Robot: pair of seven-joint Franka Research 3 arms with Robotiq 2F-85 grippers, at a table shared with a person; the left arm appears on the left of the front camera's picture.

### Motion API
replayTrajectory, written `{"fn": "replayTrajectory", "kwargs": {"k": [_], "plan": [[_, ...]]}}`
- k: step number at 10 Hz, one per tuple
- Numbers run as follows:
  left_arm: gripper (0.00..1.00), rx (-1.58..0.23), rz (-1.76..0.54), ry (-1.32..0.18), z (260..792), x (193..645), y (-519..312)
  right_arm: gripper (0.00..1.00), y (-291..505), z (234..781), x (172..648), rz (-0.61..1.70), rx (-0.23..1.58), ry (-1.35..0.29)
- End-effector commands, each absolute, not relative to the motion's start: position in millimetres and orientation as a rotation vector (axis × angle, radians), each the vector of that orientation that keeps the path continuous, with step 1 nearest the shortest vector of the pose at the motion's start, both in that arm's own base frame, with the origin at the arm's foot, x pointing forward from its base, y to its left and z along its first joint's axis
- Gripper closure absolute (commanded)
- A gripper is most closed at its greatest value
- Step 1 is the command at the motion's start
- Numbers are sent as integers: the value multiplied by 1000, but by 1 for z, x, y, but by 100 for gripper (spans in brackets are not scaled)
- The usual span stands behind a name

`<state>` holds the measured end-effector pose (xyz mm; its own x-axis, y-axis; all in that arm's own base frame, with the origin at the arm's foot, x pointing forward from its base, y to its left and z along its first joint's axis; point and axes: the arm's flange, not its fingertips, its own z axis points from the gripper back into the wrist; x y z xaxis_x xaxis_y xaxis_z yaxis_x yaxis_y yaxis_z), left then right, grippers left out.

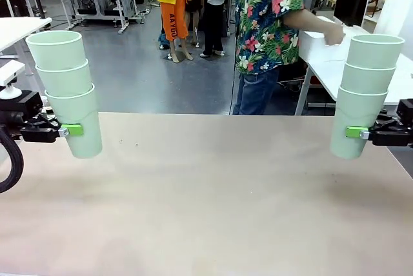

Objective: Stack the cups and store them in the basket.
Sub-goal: Place the stack of Reusable plastic cups into the Pantry Basket.

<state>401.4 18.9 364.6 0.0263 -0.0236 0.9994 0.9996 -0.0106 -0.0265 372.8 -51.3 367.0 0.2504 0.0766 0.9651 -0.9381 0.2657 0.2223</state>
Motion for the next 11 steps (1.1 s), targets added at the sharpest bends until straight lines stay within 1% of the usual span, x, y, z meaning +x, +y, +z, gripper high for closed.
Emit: {"fn": "replayTrajectory", "kwargs": {"k": [1,11], "plan": [[14,-1213,-1210,-1178,368,401,19,15,-51,370,373,902,1049,-1074],[14,-1213,-1210,-1178,368,401,19,15,-51,370,373,902,1049,-1074]]}}
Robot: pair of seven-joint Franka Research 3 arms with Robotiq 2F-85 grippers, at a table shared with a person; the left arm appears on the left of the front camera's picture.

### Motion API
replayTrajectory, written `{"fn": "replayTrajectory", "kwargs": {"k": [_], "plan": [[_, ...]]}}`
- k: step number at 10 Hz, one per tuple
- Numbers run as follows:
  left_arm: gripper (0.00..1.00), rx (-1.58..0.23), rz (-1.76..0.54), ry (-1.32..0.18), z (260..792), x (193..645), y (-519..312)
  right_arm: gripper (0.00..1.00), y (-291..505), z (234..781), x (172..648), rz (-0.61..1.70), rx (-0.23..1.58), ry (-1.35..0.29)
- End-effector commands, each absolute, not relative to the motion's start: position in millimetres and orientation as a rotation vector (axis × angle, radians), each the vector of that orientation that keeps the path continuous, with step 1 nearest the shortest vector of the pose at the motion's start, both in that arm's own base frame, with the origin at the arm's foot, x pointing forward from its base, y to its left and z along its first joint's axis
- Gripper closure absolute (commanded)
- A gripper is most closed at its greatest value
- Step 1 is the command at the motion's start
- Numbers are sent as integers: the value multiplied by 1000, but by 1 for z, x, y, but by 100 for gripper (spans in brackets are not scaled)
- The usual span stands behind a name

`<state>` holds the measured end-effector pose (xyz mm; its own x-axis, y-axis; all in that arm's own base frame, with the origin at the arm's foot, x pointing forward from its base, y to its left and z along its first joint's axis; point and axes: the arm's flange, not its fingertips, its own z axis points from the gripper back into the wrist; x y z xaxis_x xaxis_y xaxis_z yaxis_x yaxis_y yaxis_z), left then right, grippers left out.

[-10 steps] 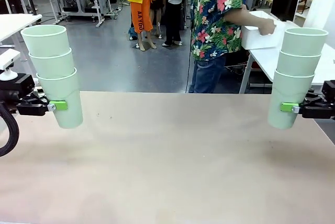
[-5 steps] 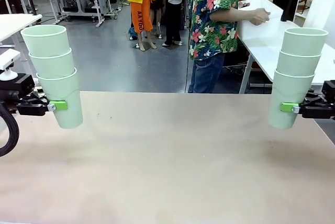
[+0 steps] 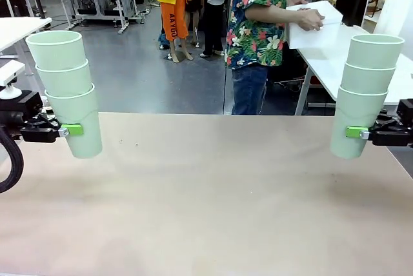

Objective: Stack the cups and store them in the basket.
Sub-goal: Place the stack of Reusable plastic cups into the Pantry Basket.

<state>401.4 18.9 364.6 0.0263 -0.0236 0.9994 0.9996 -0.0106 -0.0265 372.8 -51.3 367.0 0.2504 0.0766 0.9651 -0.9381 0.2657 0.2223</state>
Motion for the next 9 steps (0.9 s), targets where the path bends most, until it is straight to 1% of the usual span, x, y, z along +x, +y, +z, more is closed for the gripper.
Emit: {"fn": "replayTrajectory", "kwargs": {"k": [1,9], "plan": [[14,-1213,-1210,-1178,368,401,19,15,-51,370,373,902,1049,-1074],[14,-1213,-1210,-1178,368,401,19,15,-51,370,373,902,1049,-1074]]}}
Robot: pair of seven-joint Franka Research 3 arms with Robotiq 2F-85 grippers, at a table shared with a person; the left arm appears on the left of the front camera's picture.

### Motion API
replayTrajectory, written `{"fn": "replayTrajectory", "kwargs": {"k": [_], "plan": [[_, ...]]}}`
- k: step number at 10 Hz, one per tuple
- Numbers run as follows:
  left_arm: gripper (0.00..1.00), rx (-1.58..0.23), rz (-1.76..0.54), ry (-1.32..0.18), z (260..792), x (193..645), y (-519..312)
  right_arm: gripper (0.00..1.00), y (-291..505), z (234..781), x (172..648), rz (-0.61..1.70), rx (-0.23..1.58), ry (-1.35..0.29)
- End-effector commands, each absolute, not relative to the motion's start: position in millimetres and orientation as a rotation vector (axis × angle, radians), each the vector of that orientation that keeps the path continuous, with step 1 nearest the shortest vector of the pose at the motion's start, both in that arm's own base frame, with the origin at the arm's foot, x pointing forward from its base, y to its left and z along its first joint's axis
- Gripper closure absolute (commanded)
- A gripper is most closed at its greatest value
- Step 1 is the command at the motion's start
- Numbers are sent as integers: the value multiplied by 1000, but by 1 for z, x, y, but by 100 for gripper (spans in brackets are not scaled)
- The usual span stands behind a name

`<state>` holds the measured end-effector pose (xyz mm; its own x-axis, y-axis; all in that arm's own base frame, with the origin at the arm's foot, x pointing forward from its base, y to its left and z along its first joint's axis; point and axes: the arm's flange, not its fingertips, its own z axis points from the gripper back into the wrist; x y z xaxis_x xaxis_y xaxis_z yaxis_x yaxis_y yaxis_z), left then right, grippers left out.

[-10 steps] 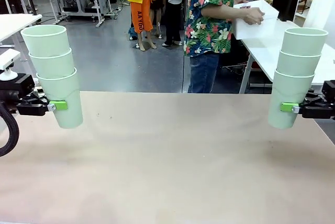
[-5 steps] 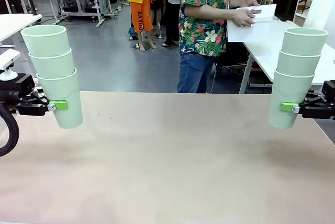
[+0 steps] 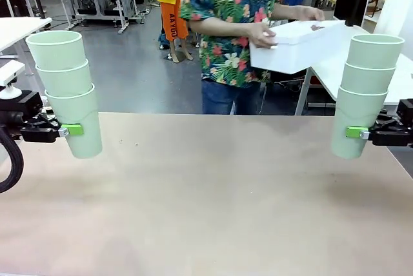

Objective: Stack the cups and store them in the basket.
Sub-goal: Place the stack of Reusable plastic cups into the Pantry Basket.

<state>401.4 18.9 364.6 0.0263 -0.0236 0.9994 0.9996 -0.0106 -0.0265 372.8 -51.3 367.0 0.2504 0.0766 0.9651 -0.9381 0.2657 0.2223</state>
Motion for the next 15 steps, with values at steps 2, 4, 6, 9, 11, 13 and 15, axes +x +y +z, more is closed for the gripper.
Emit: {"fn": "replayTrajectory", "kwargs": {"k": [2,4,6,9,11,13,15], "plan": [[14,-1213,-1210,-1178,368,401,19,15,-51,370,373,902,1049,-1074],[14,-1213,-1210,-1178,368,401,19,15,-51,370,373,902,1049,-1074],[14,-1213,-1210,-1178,368,401,19,15,-51,370,373,902,1049,-1074],[14,-1213,-1210,-1178,368,401,19,15,-51,370,373,902,1049,-1074],[14,-1213,-1210,-1178,368,401,19,15,-51,370,373,902,1049,-1074],[14,-1213,-1210,-1178,368,401,19,15,-51,370,373,902,1049,-1074],[14,-1213,-1210,-1178,368,401,19,15,-51,370,373,902,1049,-1074]]}}
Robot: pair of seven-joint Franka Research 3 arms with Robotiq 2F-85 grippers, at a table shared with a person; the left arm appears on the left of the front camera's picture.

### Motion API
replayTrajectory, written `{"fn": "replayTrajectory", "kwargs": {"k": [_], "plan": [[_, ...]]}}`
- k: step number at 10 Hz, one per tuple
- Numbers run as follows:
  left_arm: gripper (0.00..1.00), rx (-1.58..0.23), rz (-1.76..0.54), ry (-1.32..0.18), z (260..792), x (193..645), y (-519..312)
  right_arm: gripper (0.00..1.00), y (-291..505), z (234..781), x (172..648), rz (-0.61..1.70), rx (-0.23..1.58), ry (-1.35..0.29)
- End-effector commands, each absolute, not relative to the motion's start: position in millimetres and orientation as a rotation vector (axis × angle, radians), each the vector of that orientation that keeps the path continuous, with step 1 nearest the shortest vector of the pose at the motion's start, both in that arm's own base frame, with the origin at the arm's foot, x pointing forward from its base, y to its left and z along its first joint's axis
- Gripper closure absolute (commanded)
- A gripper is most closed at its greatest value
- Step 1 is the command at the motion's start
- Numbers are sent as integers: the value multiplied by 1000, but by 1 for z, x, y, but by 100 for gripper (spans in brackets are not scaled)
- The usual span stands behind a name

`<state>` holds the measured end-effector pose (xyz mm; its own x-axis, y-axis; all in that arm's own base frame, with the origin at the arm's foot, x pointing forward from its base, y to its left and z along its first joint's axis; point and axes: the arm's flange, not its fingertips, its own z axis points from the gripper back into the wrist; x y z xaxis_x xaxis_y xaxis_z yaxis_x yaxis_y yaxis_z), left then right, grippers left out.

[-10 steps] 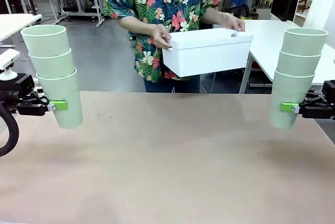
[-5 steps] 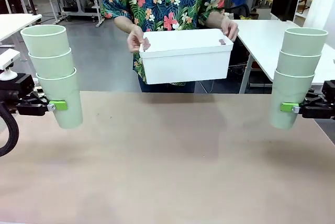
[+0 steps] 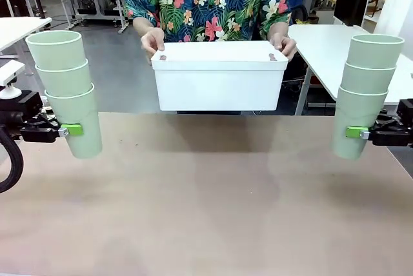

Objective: Stack the cups and store them in the basket.
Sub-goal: Place the stack of Reusable plastic cups into the Pantry Basket.

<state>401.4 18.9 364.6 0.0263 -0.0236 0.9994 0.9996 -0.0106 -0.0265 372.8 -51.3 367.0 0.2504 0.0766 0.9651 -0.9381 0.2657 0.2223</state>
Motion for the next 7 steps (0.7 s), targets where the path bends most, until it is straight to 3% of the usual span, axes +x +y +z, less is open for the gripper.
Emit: {"fn": "replayTrajectory", "kwargs": {"k": [1,7], "plan": [[14,-1213,-1210,-1178,368,401,19,15,-51,370,373,902,1049,-1074],[14,-1213,-1210,-1178,368,401,19,15,-51,370,373,902,1049,-1074]]}}
